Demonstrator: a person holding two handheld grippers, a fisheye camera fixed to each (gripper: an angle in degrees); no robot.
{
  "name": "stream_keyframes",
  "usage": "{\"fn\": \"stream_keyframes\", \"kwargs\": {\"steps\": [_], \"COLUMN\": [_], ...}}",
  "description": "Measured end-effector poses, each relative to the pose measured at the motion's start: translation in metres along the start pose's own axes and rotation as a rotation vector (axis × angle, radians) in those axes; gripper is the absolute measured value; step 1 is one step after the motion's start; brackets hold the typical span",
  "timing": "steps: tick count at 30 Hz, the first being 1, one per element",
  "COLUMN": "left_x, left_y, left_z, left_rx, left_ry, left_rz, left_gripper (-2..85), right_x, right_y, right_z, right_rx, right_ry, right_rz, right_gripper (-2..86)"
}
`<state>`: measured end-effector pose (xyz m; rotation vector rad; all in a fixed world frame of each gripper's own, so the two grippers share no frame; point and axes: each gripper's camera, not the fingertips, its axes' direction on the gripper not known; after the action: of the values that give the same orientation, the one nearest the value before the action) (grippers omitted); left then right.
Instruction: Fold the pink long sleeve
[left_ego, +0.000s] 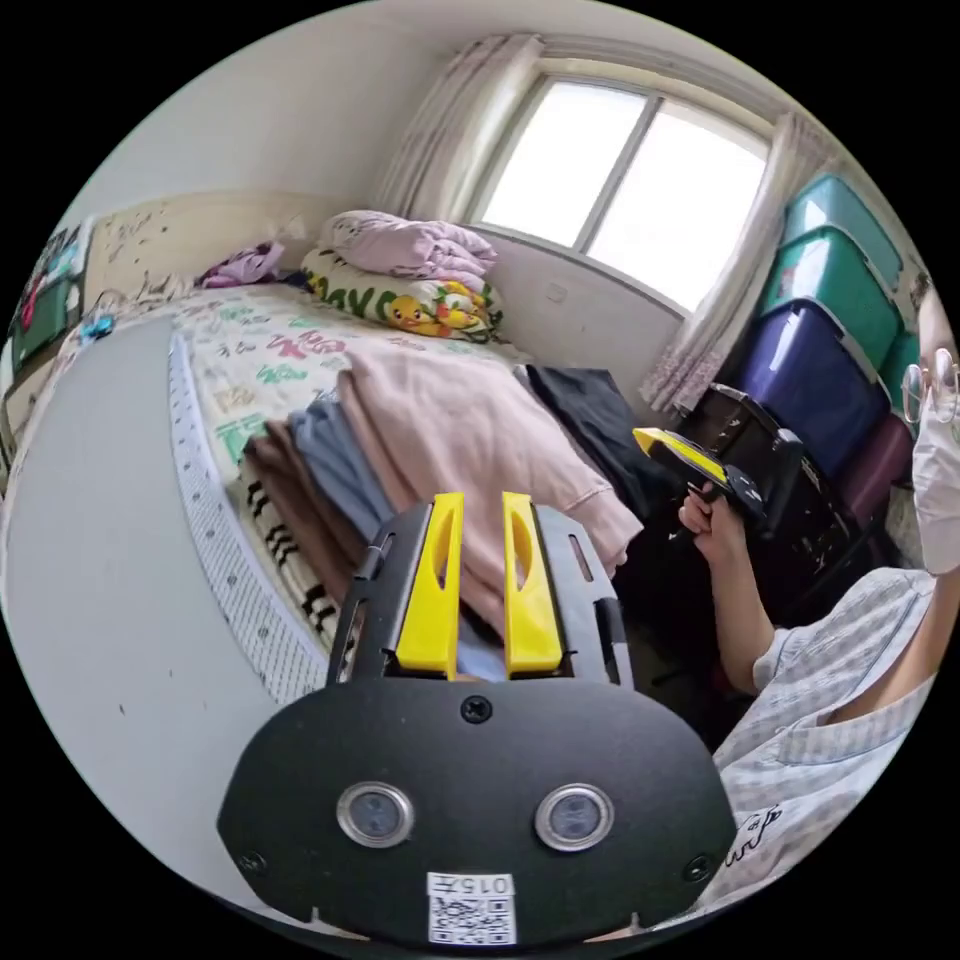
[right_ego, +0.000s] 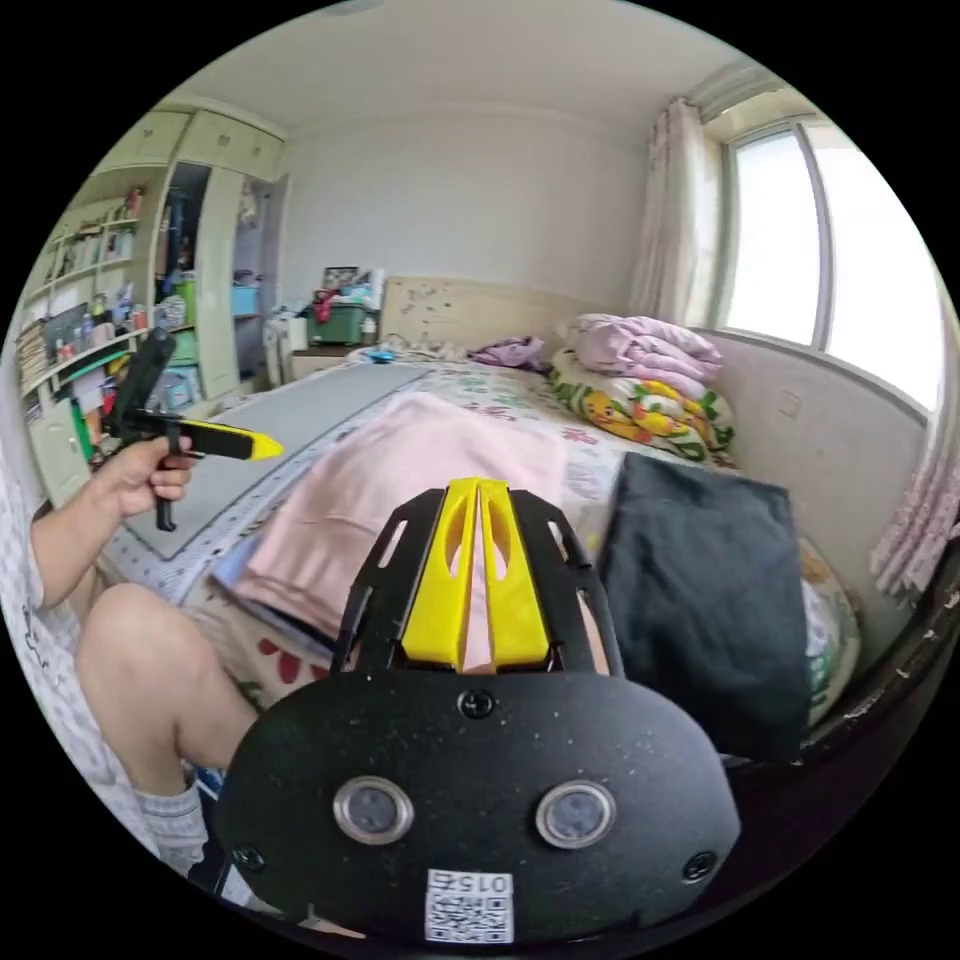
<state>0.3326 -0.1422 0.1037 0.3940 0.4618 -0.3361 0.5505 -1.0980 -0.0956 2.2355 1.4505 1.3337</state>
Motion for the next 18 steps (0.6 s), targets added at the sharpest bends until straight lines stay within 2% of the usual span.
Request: {"fn": "stream_keyframes", "kwargs": {"steps": [3, 7, 10, 12, 16, 18], "left_x": [-0.029, -0.046, -0.048, -0.049, -0.048, -0.049], "left_y": [0.043, 0.061, 0.048, 0.036, 0.012, 0.003], "left_z": [-0.006, 0.002, 0.014, 0.029, 0.07, 0.079], "left_rx": [-0.016, -0.064, -0.11, -0.181, -0.356, -0.382], "left_ry": [0.024, 0.105, 0.175, 0.219, 0.283, 0.294], "left_rz": [-0.142, -0.203, -0.164, -0.153, -0.105, -0.088], "left_gripper": [6.6, 6.9, 7.8, 9.2, 10.9, 10.7], "right_x": [-0.112, -0.207, -0.214, -0.196, -0.144, -0.105], "right_y": [-0.009, -0.021, -0.029, -0.05, -0.079, -0.093], "right_z": [0.009, 0.043, 0.059, 0.039, 0.003, -0.025], "right_rx": [-0.058, -0.235, -0.328, -0.318, -0.271, -0.203], "right_ry": [-0.15, -0.097, -0.014, -0.086, -0.215, -0.293], "right_rz": [-0.114, -0.233, -0.22, -0.136, 0.071, 0.214], "right_gripper": [7.7, 10.2, 8.8, 4.7, 3.0, 2.4]}}
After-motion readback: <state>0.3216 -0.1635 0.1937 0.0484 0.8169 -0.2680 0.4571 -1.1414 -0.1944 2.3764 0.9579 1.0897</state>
